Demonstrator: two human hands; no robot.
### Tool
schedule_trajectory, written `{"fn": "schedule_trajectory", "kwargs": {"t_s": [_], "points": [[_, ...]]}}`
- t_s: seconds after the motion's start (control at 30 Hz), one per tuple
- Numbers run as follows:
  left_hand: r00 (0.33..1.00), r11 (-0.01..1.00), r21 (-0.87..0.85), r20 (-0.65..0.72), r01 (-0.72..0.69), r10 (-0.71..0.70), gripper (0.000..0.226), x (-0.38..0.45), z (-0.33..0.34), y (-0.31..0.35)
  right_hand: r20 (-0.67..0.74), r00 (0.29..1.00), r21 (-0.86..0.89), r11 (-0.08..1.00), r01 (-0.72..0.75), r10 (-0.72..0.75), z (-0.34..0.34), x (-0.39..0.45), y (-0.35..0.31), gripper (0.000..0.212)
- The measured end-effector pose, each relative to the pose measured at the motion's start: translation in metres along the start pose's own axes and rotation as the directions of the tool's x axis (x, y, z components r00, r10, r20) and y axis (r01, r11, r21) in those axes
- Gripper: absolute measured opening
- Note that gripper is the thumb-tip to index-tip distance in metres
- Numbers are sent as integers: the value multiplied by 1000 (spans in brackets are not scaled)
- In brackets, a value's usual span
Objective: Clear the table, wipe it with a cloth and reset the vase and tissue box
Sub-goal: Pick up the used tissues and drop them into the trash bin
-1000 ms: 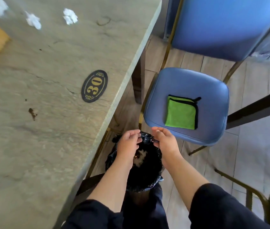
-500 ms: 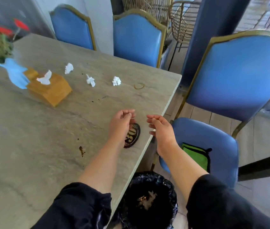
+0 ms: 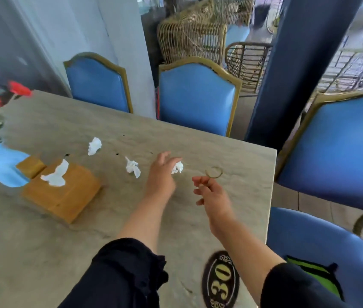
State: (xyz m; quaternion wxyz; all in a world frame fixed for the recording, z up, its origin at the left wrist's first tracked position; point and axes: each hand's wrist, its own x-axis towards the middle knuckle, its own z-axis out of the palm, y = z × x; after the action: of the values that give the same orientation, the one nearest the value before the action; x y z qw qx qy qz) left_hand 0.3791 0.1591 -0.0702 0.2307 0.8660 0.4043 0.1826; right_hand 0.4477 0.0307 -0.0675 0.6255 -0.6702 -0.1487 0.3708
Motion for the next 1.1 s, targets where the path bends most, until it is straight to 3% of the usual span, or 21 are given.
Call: {"fn": "schedule_trajectory", "kwargs": {"t_s": [0.17, 0.37, 0.47, 0.53, 0.63, 0.7, 0.8, 0.9, 0.97, 1.1], "points": [[985, 997, 54, 167, -55, 46, 44, 31, 7, -20, -28, 1000, 2, 1000, 4, -4, 24, 26, 1, 27], [999, 996, -89, -40, -14, 10, 18, 32, 3, -34, -18, 999, 49, 998, -40, 41, 51, 48, -12, 24], [991, 973, -222, -133, -56, 26, 15, 21, -14, -32, 72, 993, 189, 976, -107, 95, 70, 53, -20, 30], [992, 960, -272, -122, -69, 36, 21, 16, -26, -36, 89, 990, 244, 961, -129, 110, 85, 56, -24, 33], [999, 945, -324, -41, -34, 22, 30, 16, -39, -52, -3, 992, 77, 989, -126, 127, 109, 62, -22, 29], [997, 966, -252, -57, -62, 49, 33, 20, -45, -68, -30, 993, 16, 993, -118, 118, 122, 65, -18, 28], [987, 998, 6, -150, -62, 62, 41, 27, -49, -93, -3, 994, -8, 994, -106, 106, 135, 71, -14, 27], [1000, 994, 111, -14, -2, 3, 41, 35, -44, -113, 15, 993, -31, 993, -116, 116, 144, 73, -12, 27], [999, 992, 123, 28, 26, -30, 30, 38, -40, -122, 20, 993, -43, 992, -117, 118, 148, 74, -11, 33], [986, 990, -69, -105, 121, -127, 24, 39, -37, -124, 9, 995, -30, 995, -96, 96, 154, 80, -9, 36]]}}
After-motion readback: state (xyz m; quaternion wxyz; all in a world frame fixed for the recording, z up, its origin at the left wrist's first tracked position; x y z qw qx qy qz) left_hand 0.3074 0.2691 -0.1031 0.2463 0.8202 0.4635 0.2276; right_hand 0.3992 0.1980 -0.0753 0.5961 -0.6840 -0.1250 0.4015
